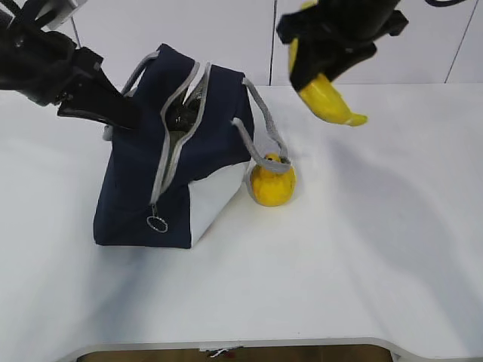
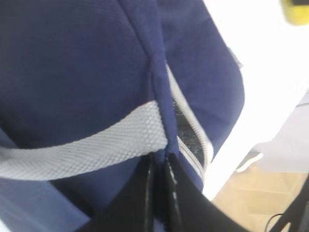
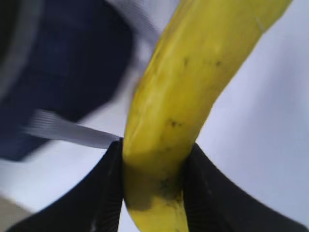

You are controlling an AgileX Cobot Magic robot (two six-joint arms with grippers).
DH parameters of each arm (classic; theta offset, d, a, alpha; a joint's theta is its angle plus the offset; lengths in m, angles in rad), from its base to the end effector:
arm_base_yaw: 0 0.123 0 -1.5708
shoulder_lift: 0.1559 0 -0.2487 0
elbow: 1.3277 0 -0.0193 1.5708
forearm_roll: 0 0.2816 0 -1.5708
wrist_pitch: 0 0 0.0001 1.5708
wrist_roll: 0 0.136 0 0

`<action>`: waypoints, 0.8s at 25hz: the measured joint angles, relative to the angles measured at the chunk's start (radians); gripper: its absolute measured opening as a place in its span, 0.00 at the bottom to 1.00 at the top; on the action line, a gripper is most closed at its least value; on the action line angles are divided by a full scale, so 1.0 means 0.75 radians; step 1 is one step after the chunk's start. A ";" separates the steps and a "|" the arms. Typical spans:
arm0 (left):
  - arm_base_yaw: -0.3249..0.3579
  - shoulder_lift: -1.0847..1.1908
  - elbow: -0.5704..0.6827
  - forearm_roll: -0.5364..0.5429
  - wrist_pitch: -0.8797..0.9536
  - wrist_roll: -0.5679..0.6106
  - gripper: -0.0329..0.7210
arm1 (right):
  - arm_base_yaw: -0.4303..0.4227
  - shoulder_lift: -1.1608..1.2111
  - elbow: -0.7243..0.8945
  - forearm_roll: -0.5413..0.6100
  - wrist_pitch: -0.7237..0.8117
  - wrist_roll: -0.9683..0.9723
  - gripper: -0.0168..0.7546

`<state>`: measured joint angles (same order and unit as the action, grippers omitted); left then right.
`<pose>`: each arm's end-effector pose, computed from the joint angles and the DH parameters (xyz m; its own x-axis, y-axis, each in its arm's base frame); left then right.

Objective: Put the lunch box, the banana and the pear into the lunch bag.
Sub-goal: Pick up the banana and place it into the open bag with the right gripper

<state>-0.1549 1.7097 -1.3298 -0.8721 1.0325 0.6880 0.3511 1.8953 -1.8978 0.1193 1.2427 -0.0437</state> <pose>0.3739 -0.1489 0.2062 -0.8225 0.2349 -0.5181 0.5219 0.6737 -0.5232 0.4160 0.1687 0.2646 -0.8554 -0.3187 -0.4083 -0.3892 0.9156 0.1008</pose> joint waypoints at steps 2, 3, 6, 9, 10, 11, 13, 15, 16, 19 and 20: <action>0.000 0.001 0.000 -0.036 0.002 0.000 0.04 | 0.000 0.003 -0.039 0.192 0.002 -0.079 0.38; 0.000 0.003 0.000 -0.060 0.003 0.000 0.04 | 0.000 0.010 -0.049 0.272 0.003 -0.125 0.38; 0.000 0.004 0.000 -0.144 0.003 0.000 0.04 | 0.000 0.060 -0.057 0.502 0.003 -0.229 0.38; 0.000 0.006 0.000 -0.233 0.001 0.000 0.04 | 0.000 0.136 -0.057 0.596 -0.011 -0.275 0.38; 0.000 0.006 0.000 -0.251 -0.002 0.000 0.04 | 0.000 0.164 -0.057 0.611 -0.010 -0.279 0.38; 0.000 0.006 0.000 -0.257 -0.005 0.000 0.04 | 0.000 0.191 -0.057 0.628 -0.010 -0.281 0.38; 0.000 0.006 0.002 -0.260 -0.010 0.000 0.04 | 0.000 0.233 -0.057 0.676 -0.013 -0.287 0.38; 0.000 0.006 0.002 -0.260 -0.013 0.000 0.04 | 0.000 0.266 -0.057 0.739 -0.028 -0.299 0.38; 0.000 0.006 0.002 -0.260 -0.015 0.000 0.04 | 0.000 0.282 -0.057 0.776 -0.031 -0.309 0.38; 0.000 0.006 0.002 -0.260 -0.017 0.000 0.04 | 0.000 0.309 -0.057 0.869 -0.050 -0.326 0.38; 0.000 0.006 0.002 -0.260 -0.018 0.000 0.04 | 0.000 0.311 -0.057 0.887 -0.061 -0.329 0.38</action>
<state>-0.1549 1.7145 -1.3282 -1.0668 1.0189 0.6880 0.3511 2.1284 -1.9405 0.7845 1.1973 -0.2906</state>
